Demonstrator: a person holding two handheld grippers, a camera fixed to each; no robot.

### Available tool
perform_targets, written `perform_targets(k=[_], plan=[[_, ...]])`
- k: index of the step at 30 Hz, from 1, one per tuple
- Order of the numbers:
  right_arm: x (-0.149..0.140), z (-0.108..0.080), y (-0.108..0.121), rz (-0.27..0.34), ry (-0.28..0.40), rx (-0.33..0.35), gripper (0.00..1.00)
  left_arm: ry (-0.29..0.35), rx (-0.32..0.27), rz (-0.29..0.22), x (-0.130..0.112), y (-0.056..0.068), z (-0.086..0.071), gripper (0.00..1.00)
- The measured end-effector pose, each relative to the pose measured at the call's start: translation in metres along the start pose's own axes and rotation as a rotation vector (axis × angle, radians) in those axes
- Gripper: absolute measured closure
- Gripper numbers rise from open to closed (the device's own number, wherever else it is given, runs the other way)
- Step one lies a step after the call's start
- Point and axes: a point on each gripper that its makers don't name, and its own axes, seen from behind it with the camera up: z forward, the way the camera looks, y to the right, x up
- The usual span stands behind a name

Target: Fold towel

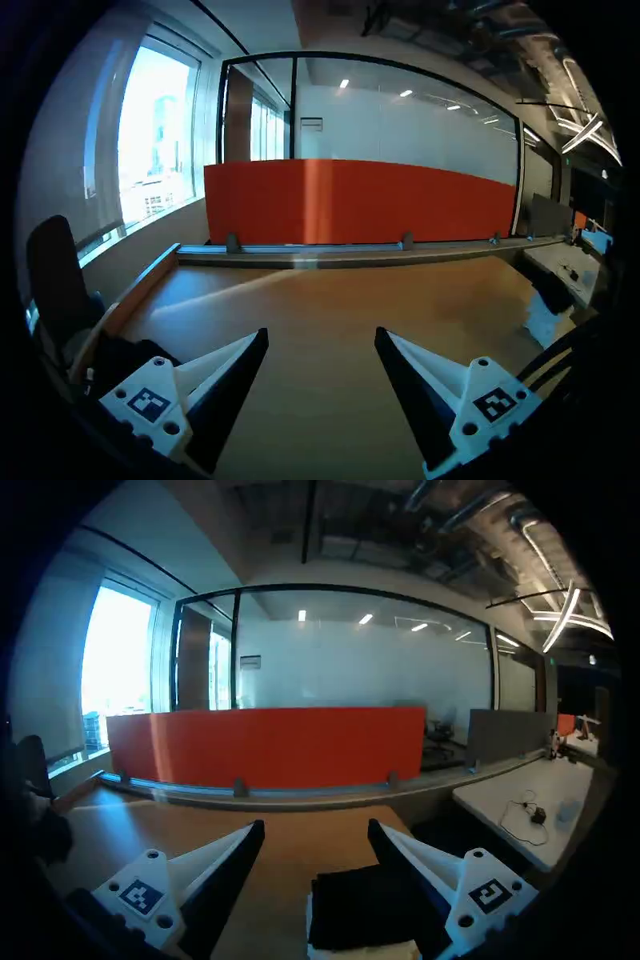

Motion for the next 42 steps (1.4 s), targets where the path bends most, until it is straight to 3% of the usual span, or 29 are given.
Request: perform_targets(k=[9,21,33,42], plan=[[0.023,0.005,-0.060,-0.018,0.052,0.050,0.00,0.066,0.018,-0.015,0.023,-0.011,0.003,0.01],[0.037,0.007,-0.148,-0.047,0.085,0.119,0.00,0.128,0.011,-0.060,0.045,-0.015,0.003,0.01],[0.045,0.007,-0.174,-0.020,0.081,0.116,0.00,0.165,0.008,-0.092,0.059,-0.019,-0.001,0.01],[0.042,0.007,-0.183,-0.023,0.077,0.114,0.00,0.197,-0.011,-0.111,0.068,-0.015,-0.005,0.01]])
